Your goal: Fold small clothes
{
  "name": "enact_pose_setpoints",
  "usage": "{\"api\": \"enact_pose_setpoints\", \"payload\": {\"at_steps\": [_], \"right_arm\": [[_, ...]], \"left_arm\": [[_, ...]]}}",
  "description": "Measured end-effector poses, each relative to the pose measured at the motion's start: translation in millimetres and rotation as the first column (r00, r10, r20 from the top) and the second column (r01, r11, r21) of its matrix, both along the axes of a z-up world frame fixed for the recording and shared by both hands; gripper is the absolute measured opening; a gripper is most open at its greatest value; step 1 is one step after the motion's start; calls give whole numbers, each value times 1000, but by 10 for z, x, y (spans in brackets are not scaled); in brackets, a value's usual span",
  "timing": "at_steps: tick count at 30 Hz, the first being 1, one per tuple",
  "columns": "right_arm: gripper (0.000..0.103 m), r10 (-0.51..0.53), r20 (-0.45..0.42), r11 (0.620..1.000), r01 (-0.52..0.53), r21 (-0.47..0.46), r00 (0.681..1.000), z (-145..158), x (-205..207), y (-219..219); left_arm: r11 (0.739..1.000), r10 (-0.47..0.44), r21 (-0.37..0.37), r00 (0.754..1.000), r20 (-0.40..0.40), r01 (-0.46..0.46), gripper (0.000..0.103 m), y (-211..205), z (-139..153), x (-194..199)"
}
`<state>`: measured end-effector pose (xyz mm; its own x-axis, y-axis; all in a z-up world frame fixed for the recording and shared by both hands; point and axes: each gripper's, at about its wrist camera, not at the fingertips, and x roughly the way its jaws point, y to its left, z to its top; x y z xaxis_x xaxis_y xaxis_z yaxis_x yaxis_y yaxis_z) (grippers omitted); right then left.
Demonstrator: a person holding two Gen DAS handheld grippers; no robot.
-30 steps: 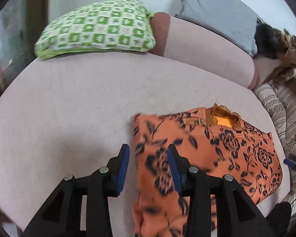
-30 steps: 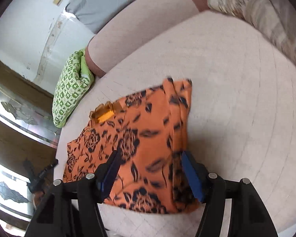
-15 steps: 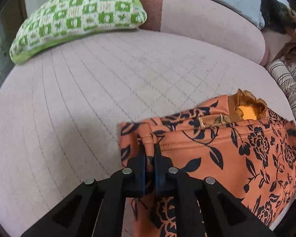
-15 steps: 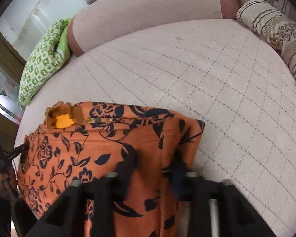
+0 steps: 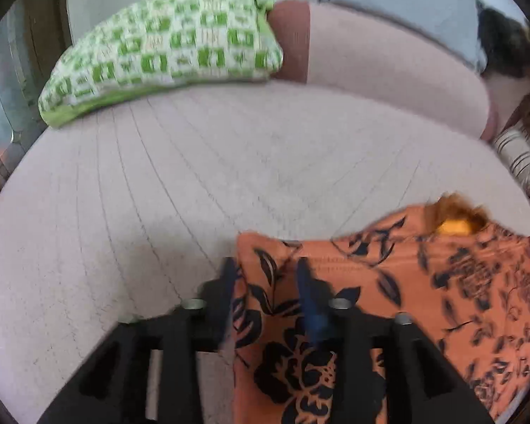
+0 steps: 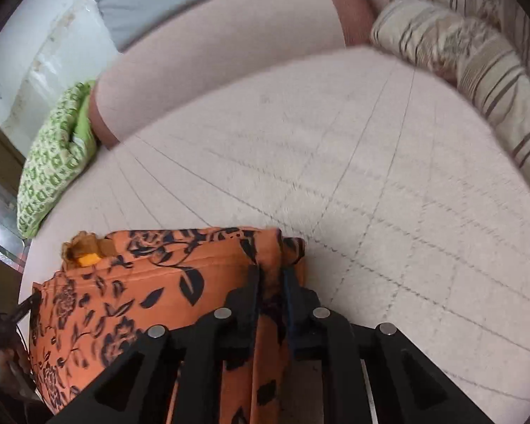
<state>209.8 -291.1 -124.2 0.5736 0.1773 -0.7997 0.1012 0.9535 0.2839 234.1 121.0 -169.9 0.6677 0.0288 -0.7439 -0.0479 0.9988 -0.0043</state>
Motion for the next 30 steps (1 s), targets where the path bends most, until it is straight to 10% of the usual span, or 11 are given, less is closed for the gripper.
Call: {"api": "enact_pose_setpoints", "payload": {"at_steps": [4, 10, 12, 14, 17, 21, 24, 26, 30], "right_arm": [[15, 20, 63, 1000, -19, -24, 998, 408, -305, 93], [37, 197, 86, 950, -212, 229, 977, 574, -839, 514], [58, 158, -4, 946, -151, 288, 987, 237, -966, 441], [43, 46, -49, 927, -25, 374, 998, -169, -1149, 208], [45, -67, -59, 888, 86, 451, 996, -48, -1330, 25], [83, -18, 94, 908, -23, 417, 995, 294, -1611, 140], [74, -24, -71, 897, 53, 439, 997, -208, -1706, 60], [73, -109, -51, 844, 120, 523, 993, -201, -1812, -107], [76, -146, 44, 871, 107, 479, 988, 116, -2125, -164]], "left_arm": [[1000, 2, -16, 996, 87, 0, 41, 22, 378, -350], [997, -52, -48, 992, 114, 58, 62, -248, 396, -985], [996, -59, -67, 998, 32, 61, 69, -304, 90, -1007], [999, -43, 19, 995, -93, 45, 70, -368, -253, -952], [997, -36, 73, 998, -51, 40, 71, -416, -103, -1021], [999, -39, 12, 997, 73, 39, 81, -474, 177, -1237], [998, -63, 13, 997, -38, 64, 86, -554, -140, -1157], [999, -44, 13, 995, -93, 46, 86, -505, -300, -1146], [995, 19, -97, 1000, -2, -19, 86, -399, 29, -1306]]}}
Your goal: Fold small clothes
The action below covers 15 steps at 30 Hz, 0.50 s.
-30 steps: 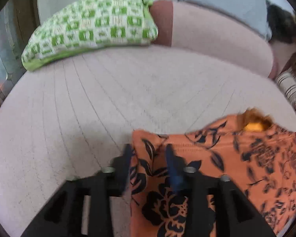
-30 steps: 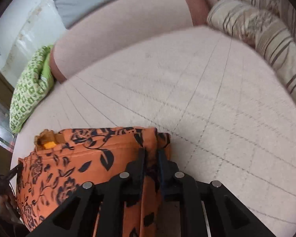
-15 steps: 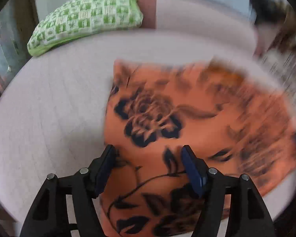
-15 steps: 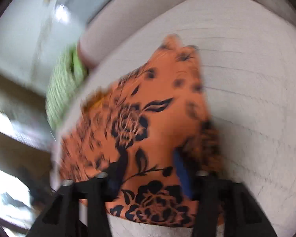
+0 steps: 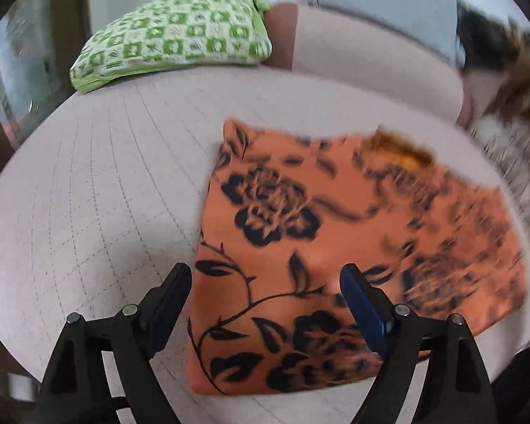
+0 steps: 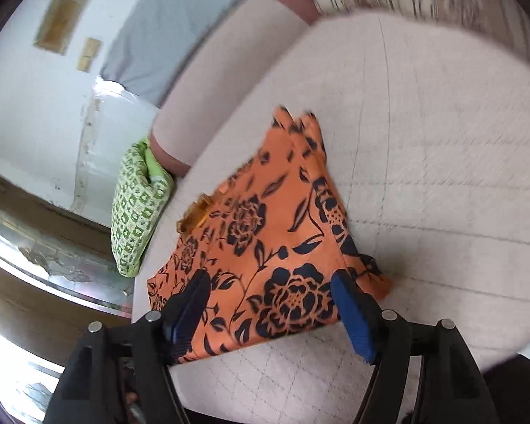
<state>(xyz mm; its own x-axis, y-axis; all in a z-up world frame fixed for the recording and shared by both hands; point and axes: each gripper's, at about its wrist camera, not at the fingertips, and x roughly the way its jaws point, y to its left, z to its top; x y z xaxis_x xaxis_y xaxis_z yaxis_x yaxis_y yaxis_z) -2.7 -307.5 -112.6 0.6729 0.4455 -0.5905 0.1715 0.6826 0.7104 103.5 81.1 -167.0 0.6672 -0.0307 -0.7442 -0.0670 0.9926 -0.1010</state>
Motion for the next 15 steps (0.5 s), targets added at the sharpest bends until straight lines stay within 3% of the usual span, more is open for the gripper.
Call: {"api": "enact_pose_setpoints", "payload": {"at_steps": [2, 6, 9, 12, 15], "right_arm": [[77, -11, -37, 1000, 12, 18, 999, -61, -193, -19], [77, -26, -146, 963, 64, 260, 989, -441, -338, 49], [77, -29, -139, 951, 70, 302, 990, -521, -237, 184], [78, -116, -241, 920, 195, 340, 964, -697, -153, 190], [78, -181, -250, 883, 269, 384, 951, -742, -103, 212]], "left_arm": [[1000, 5, -10, 998, 59, -4, 86, -20, 154, -100], [999, -32, -25, 993, 115, 35, 86, -299, 328, -147], [996, -78, -27, 992, 97, 81, 86, -515, 282, -91], [995, -101, -15, 992, 81, 102, 86, -691, 217, -46], [994, -110, -1, 990, 84, 110, 86, -795, 165, 30]]}}
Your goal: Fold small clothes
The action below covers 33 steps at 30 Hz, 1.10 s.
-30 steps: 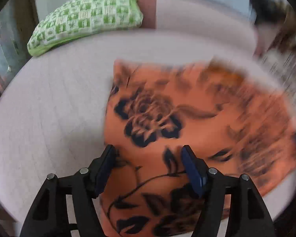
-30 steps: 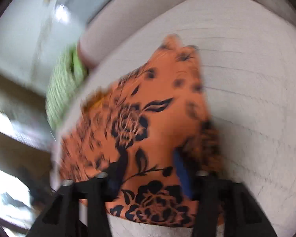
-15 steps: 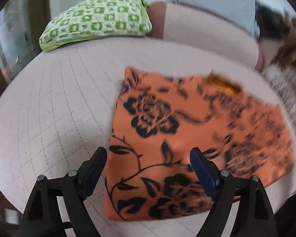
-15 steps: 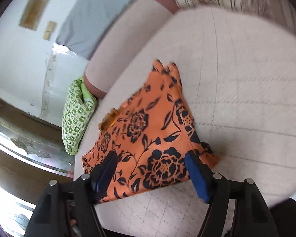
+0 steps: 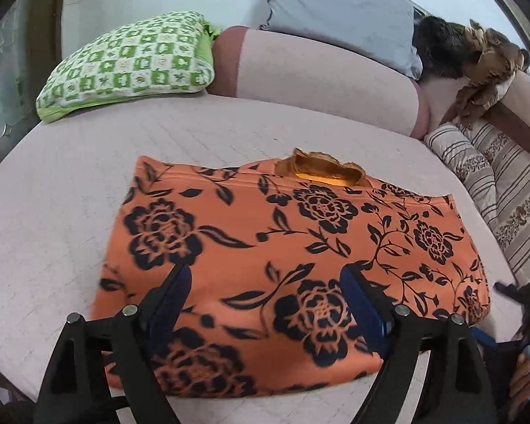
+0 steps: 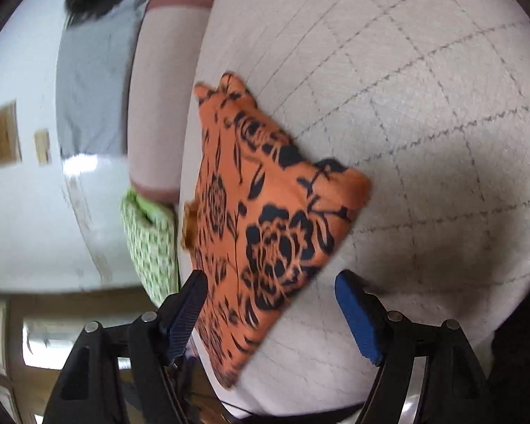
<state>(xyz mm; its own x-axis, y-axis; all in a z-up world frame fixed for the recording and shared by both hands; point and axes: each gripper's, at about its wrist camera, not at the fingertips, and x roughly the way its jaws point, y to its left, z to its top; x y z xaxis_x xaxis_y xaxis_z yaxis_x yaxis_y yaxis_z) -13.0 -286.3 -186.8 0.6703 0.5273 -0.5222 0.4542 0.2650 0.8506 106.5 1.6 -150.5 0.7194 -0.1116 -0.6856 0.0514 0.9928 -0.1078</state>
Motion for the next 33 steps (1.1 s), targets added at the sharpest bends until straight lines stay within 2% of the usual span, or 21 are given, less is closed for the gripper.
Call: {"api": "enact_pose_setpoints", "payload": {"at_steps": [2, 3, 6, 8, 9, 10, 12, 13, 14, 15, 16, 17, 18, 20, 21, 22, 23, 25, 27, 30, 33], "right_arm": [[77, -21, 42, 1000, 21, -5, 999, 46, 71, 14], [72, -11, 57, 999, 14, -44, 998, 87, 117, 21], [13, 22, 3, 990, -22, -139, 1000, 11, 228, 54], [11, 37, -3, 989, -37, -144, 999, -63, 234, 30], [10, 50, 15, 982, -47, -186, 999, 54, 228, 52], [10, 64, 42, 968, -52, -244, 997, 197, 207, 80], [10, 106, 108, 918, -55, -394, 988, 549, 141, 181], [10, 119, 121, 888, -51, -457, 985, 655, 126, 223], [10, 119, 98, 877, -59, -476, 988, 619, 119, 233], [17, 121, 4, 880, -106, -462, 993, 382, 167, 215], [17, 140, -92, 910, -165, -380, 986, 96, 213, 186], [18, 112, -67, 945, -127, -301, 991, 11, 179, 128], [28, 77, -36, 963, -84, -256, 996, 31, 111, 46], [40, 90, -13, 937, -89, -337, 996, 302, 56, 20], [57, 103, -2, 922, -96, -376, 995, 418, 20, 12], [64, 107, 0, 906, -98, -411, 994, 514, -19, -17], [66, 96, 1, 895, -85, -438, 995, 586, -42, -55], [66, 76, 22, 878, -56, -476, 997, 714, -42, -192], [66, 111, 45, 870, -75, -488, 993, 801, 169, -287], [66, 220, 77, 851, -153, -503, 972, 861, 698, -421], [66, 319, 10, 807, -266, -528, 948, 742, 1351, -353]], "left_arm": [[1000, 3, 28, 1000, 2, -3, 86, -54, -60, 52], [999, -1, 38, 1000, -19, 2, 86, -76, -126, 100], [997, -3, 77, 991, -131, 13, 86, -110, -402, 259], [995, 1, 101, 995, -100, 9, 86, -117, -417, 235], [995, -2, 97, 995, -102, 12, 86, -116, -393, 225], [996, -3, 86, 995, -99, 12, 86, -107, -363, 215], [997, -3, 74, 998, -62, 7, 86, -79, -271, 165], [996, 3, 91, 999, -46, 1, 86, -77, -254, 157], [994, 6, 105, 999, -49, -1, 86, -82, -275, 175], [992, 2, 124, 996, -88, 9, 86, -97, -358, 235], [990, -7, 138, 990, -143, 27, 86, -114, -454, 305], [988, -15, 150, 991, -132, 35, 87, -112, -467, 304], [988, -17, 152, 993, -116, 35, 87, -107, -431, 291], [991, -10, 129, 994, -113, 25, 86, -74, -377, 285], [993, -6, 113, 996, -88, 16, 86, -45, -337, 263], [994, -5, 112, 998, -67, 13, 86, -31, -322, 249], [992, -8, 122, 998, -61, 15, 86, -32, -337, 254], [986, -26, 161, 994, -105, 43, 87, -44, -521, 312], [985, -29, 166, 998, -52, 37, 88, -49, -546, 290], [986, -30, 162, 998, -48, 37, 88, -42, -548, 287], [985, -44, 162, 998, -38, 49, 89, -25, -547, 276]]}}
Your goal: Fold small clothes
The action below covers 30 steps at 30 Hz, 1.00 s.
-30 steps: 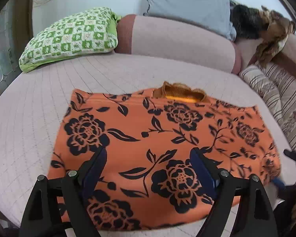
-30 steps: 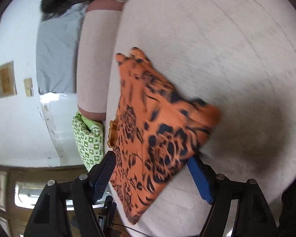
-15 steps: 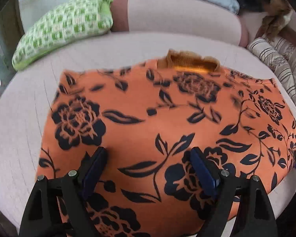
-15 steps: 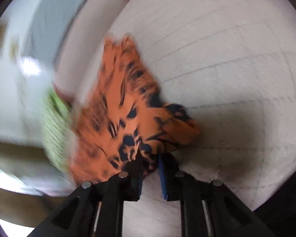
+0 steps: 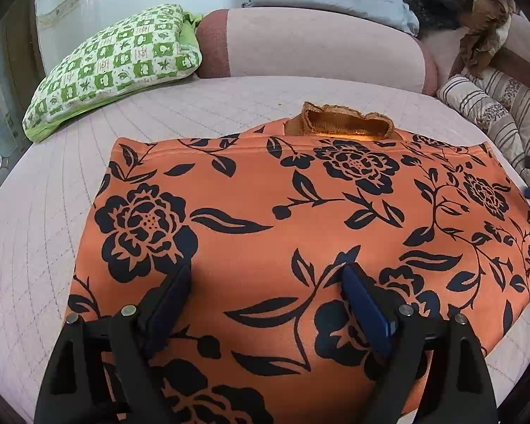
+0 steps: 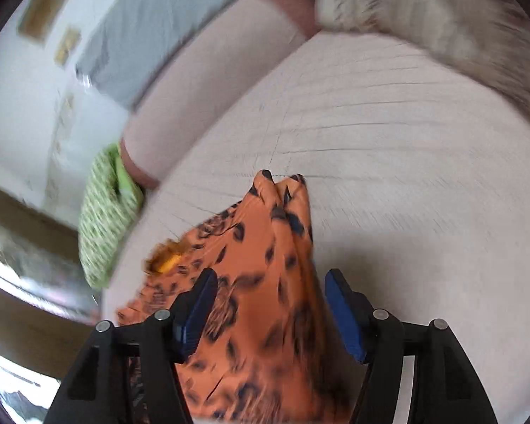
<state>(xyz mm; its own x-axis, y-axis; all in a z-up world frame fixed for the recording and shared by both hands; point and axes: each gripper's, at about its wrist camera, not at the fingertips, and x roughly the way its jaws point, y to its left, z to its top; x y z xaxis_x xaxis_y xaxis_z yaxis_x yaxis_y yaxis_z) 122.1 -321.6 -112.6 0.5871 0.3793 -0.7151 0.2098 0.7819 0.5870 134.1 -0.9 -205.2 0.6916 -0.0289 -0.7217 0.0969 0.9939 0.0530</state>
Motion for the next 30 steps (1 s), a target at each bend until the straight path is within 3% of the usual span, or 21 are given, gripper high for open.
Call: {"api": "enact_pose_setpoints", "payload": {"at_steps": [3, 4, 5, 6, 10, 11, 13, 14, 15, 16, 19, 21, 22, 24, 26, 27, 28, 30], "right_arm": [[66, 74, -117, 997, -76, -11, 990, -313, 524, 60], [50, 89, -131, 996, -89, 11, 987, -382, 609, 94], [25, 121, -121, 992, -124, -17, 985, -358, 664, 163], [15, 136, -118, 989, -141, -34, 984, -305, 694, 220], [14, 123, 44, 970, -110, -218, 991, 194, 492, 471], [15, 116, 22, 962, -106, -251, 993, 122, 493, 473], [30, 75, -134, 958, -109, -266, 988, -330, 612, 406], [32, 48, -107, 970, -72, -230, 993, -337, 586, 350], [40, 17, -80, 980, -33, -196, 997, -253, 527, 317], [55, 0, -72, 976, -15, -216, 997, -144, 473, 342], [57, -16, -18, 927, 8, -374, 1000, 224, 321, 500], [60, 9, 69, 915, 20, -404, 998, 516, 184, 627], [68, 46, 116, 916, 5, -401, 992, 666, 116, 728], [75, 139, 144, 934, -81, -349, 980, 718, 104, 877], [78, 206, 110, 950, -172, -262, 972, 537, 190, 920], [77, 196, 28, 957, -185, -224, 980, 312, 290, 864], [70, 128, -103, 979, -142, -144, 986, -49, 384, 688], [70, 38, -29, 999, -39, -34, 999, -34, 273, 512]], "left_arm": [[1000, -3, -3, 1000, 7, 3, 89, 2, 5, 3], [1000, -3, -5, 1000, 7, 3, 90, 9, 11, 8], [1000, -5, -6, 1000, 10, 5, 90, 13, 9, 12], [1000, -5, -5, 1000, 11, 5, 90, 14, 7, 5], [1000, 0, 0, 1000, 16, 0, 91, 2, 5, 9], [1000, 1, 1, 1000, 15, -1, 91, -4, 6, 18], [1000, 0, -2, 1000, 11, 0, 91, -1, 7, 30], [1000, -4, -12, 1000, 13, 4, 91, 16, 12, 20], [1000, -7, -19, 1000, 14, 7, 91, 28, 16, 16], [1000, -9, -24, 1000, 15, 9, 91, 35, 16, 12], [1000, -4, -26, 1000, 15, 5, 91, 32, 19, 6], [999, -5, -31, 1000, 15, 6, 91, 37, 22, 0], [999, -7, -34, 1000, 14, 7, 91, 39, 25, -1], [999, -10, -37, 1000, 6, 11, 90, 46, 40, -10], [997, -17, -73, 1000, -26, 15, 90, 95, 122, -57], [995, -17, -101, 999, -39, 13, 90, 137, 179, -92], [991, -10, -132, 999, -37, 5, 90, 202, 271, -161], [985, 37, -172, 998, 49, -28, 90, 455, 558, -445]]}}
